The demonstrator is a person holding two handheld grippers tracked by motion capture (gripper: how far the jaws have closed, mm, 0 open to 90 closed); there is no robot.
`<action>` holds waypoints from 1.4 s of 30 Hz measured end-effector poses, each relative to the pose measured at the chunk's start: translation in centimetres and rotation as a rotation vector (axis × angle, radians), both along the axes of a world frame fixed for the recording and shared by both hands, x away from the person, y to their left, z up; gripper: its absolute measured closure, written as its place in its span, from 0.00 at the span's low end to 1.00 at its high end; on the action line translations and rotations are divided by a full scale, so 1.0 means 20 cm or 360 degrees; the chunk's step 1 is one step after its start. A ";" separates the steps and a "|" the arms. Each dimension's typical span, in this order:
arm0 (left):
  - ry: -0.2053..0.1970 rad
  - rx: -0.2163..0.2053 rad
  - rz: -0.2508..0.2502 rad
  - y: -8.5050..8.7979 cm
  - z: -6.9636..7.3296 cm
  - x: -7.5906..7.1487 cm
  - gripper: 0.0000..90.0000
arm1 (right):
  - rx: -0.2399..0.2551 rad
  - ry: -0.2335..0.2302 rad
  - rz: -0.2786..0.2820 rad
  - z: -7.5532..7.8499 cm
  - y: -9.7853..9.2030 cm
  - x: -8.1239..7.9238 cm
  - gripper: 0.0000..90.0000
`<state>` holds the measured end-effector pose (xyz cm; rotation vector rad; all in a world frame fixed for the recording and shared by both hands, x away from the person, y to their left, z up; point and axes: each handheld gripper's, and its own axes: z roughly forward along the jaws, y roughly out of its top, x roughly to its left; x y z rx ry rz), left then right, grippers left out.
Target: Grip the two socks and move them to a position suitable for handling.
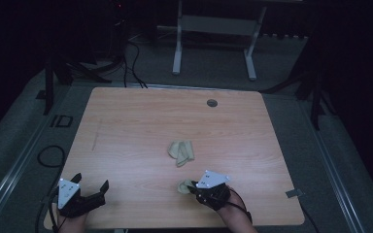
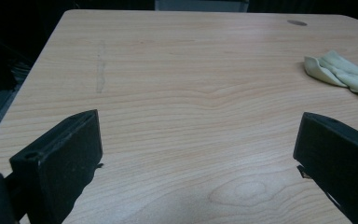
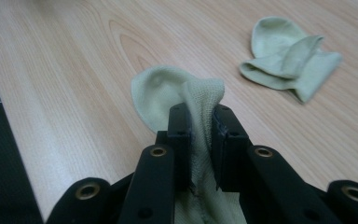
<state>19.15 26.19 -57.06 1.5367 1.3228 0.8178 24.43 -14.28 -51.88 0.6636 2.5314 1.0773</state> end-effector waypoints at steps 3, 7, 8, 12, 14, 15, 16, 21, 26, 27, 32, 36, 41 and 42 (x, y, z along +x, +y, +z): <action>0.0002 -0.0010 -0.0006 0.00 0.00 0.01 0.01 | -0.0032 -0.0010 -0.0004 -0.06 0.02 0.03 0.88; 0.0000 -0.0009 -0.0023 -0.02 0.00 0.01 0.01 | -0.0080 0.0013 0.0012 -0.13 0.04 0.06 0.88; 0.0001 -0.0011 -0.0028 -0.02 0.00 0.01 0.01 | -0.0087 0.0019 0.0008 -0.14 0.04 0.07 0.88; 0.0016 0.0000 -0.0042 -0.03 0.00 0.01 0.01 | -0.0112 0.0057 0.0026 -0.22 0.05 0.08 0.87; 0.0017 0.0011 -0.0035 -0.03 0.00 0.01 0.01 | -0.0104 0.0072 0.0023 -0.22 0.05 0.08 0.86; 0.0017 0.0001 -0.0039 -0.04 0.00 0.01 0.01 | -0.0104 0.0070 0.0028 -0.22 0.05 0.08 0.86; 0.0020 -0.0004 -0.0049 -0.04 0.00 0.01 0.01 | -0.0100 0.0071 0.0029 -0.22 0.05 0.08 0.86; 0.0055 -0.0041 -0.0132 -0.09 0.01 0.02 0.01 | -0.0078 0.0128 0.0039 -0.21 0.05 0.09 0.78; 0.0076 -0.0083 -0.0282 -0.22 0.05 0.03 0.01 | -0.0020 0.0140 0.0095 -0.12 0.03 0.07 0.61; 0.0076 -0.0083 -0.0282 -0.22 0.05 0.03 0.01 | -0.0020 0.0140 0.0095 -0.12 0.03 0.07 0.61; 0.0227 -0.0017 -0.0576 -0.49 0.10 0.09 0.03 | 0.0032 0.0036 0.0102 0.08 -0.04 0.06 0.76; 0.0295 0.0061 -0.0854 -0.65 0.12 0.11 0.20 | -0.0011 0.0088 0.0114 0.03 -0.05 0.07 0.77; 0.0428 0.0167 -0.1023 -0.82 0.10 0.17 0.41 | -0.0071 0.0135 0.0131 -0.04 -0.04 0.10 0.76; 0.0454 0.0171 -0.1045 -0.84 0.09 0.18 0.43 | -0.0084 0.0146 0.0141 -0.06 -0.03 0.11 0.76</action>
